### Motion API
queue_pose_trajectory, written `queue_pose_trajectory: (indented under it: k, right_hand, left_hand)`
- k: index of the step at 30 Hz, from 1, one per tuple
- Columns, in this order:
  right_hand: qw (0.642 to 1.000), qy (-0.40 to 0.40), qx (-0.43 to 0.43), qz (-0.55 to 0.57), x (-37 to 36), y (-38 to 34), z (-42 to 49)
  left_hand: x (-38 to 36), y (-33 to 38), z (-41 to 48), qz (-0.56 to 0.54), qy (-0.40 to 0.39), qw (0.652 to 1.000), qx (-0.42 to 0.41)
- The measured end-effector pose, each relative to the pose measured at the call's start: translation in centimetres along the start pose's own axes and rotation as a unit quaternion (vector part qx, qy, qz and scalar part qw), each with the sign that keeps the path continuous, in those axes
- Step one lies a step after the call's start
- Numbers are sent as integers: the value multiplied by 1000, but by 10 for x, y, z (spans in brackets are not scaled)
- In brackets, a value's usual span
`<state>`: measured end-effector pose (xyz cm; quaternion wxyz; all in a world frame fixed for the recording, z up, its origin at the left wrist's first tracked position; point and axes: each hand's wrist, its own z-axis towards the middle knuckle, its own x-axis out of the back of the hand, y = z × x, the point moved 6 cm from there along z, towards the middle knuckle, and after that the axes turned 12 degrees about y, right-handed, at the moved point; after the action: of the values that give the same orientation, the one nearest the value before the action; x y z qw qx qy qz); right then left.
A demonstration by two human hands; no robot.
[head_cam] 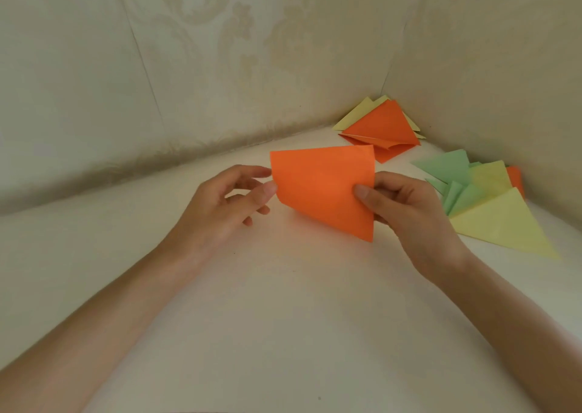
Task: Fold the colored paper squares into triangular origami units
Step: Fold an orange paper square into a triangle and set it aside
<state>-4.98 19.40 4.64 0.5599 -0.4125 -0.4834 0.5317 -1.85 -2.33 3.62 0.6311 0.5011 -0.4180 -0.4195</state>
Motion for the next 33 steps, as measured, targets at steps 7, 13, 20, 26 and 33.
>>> queue_pose_trajectory:
  k: [7, 13, 20, 26, 33]
  right_hand:
    - [992, -33, -61, 107, -5, 1, -3]
    - [987, 0, 161, 30, -1, -23, -9]
    - [776, -66, 529, -337, -18, -21, -24]
    - [735, -101, 553, -379, -34, -15, -36]
    - [725, -31, 568, -388, -27, -21, -31]
  left_hand:
    - [-10, 5, -8, -1, -59, 997, -39]
    - [-2, 19, -9, 32, 17, 984, -175]
    - [-2, 5, -7, 273, -15, 925, -263]
    - [-4, 1, -6, 189, -6, 973, -131]
    - [-3, -7, -5, -76, -26, 995, 67]
